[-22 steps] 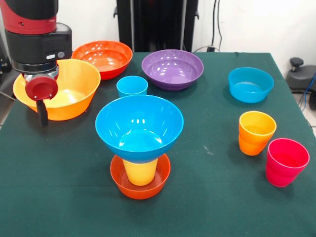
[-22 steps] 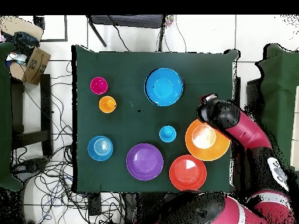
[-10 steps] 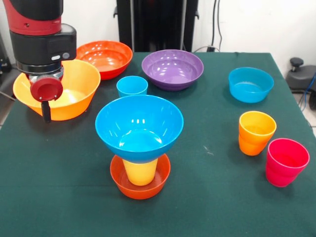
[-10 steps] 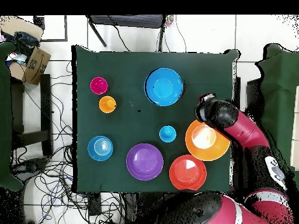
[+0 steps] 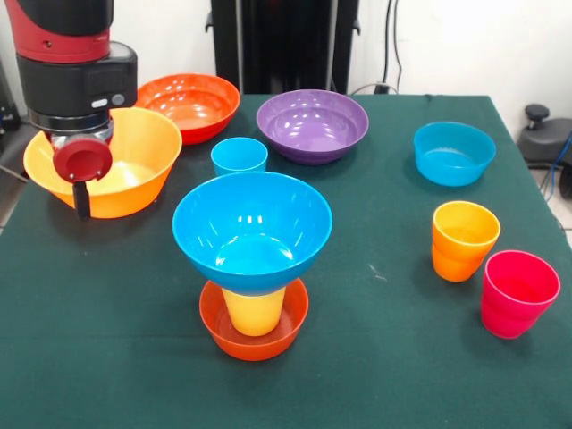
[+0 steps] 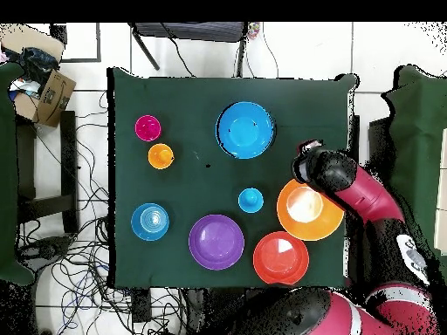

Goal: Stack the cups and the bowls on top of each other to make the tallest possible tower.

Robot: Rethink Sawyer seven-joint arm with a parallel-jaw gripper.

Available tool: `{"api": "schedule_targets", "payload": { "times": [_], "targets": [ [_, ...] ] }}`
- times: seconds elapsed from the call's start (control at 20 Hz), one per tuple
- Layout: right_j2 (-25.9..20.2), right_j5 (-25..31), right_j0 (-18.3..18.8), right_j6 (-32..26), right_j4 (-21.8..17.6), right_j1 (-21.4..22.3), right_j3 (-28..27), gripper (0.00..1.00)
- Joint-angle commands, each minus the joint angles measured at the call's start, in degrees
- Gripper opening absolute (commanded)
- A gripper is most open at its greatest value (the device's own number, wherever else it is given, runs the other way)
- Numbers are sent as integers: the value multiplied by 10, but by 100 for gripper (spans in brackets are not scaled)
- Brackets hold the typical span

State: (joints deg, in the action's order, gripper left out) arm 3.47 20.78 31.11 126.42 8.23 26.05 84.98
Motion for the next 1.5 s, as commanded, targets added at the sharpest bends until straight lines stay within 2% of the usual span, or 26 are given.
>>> {"api": "schedule_targets", "payload": {
  "times": [0.05,0.45,1.3,1.35,1.5],
  "targets": [
    [-31,40,-17,21,-17,28,29,0],
    [-28,93,-18,7,-18,65,30,0],
    [-23,87,-22,20,-22,56,40,0],
    [-22,86,-22,22,-21,57,43,100],
    [-17,89,-26,29,-19,57,45,100]
  ]
}}
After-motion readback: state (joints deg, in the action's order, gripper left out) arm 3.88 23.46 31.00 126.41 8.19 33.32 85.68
